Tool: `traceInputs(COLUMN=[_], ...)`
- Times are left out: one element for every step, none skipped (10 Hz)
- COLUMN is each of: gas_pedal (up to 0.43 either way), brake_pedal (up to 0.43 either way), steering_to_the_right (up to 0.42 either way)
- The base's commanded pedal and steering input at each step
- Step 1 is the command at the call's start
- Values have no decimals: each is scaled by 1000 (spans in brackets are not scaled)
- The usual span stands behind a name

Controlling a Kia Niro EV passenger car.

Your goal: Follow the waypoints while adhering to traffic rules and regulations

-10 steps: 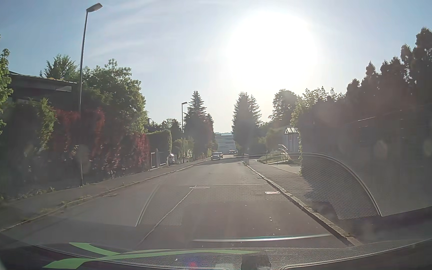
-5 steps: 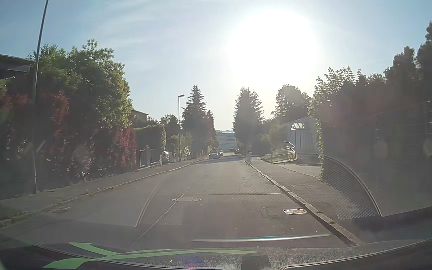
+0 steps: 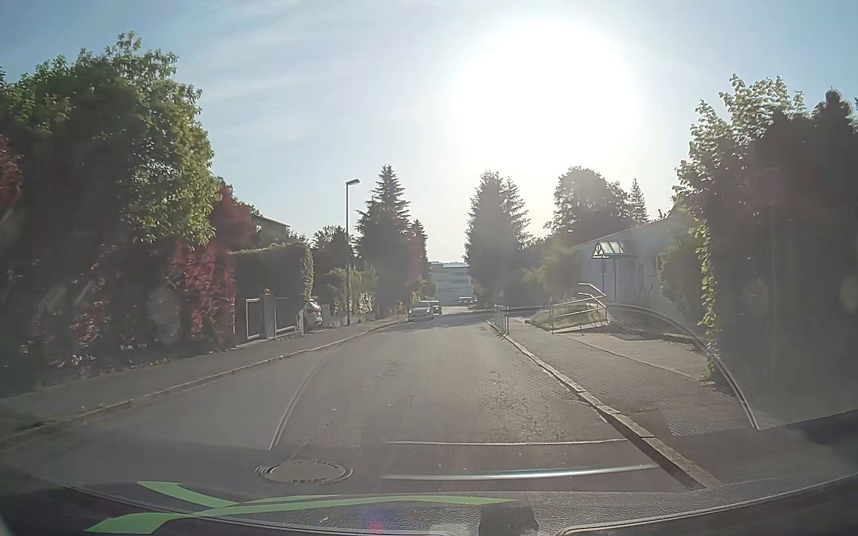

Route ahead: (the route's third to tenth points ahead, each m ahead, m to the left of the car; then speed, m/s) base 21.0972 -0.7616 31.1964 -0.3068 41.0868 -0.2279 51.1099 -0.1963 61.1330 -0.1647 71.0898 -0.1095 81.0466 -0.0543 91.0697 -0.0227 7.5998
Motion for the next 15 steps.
traceInputs(gas_pedal=[39,39,39,39,39,28,20,8,8,8,8,8,20,20,20], brake_pedal=[0,0,0,0,0,0,0,0,0,0,0,0,0,0,0], steering_to_the_right=[-6,-6,-6,-6,-6,-6,-6,-6,-6,-6,-6,-5,-5,-6,-5])
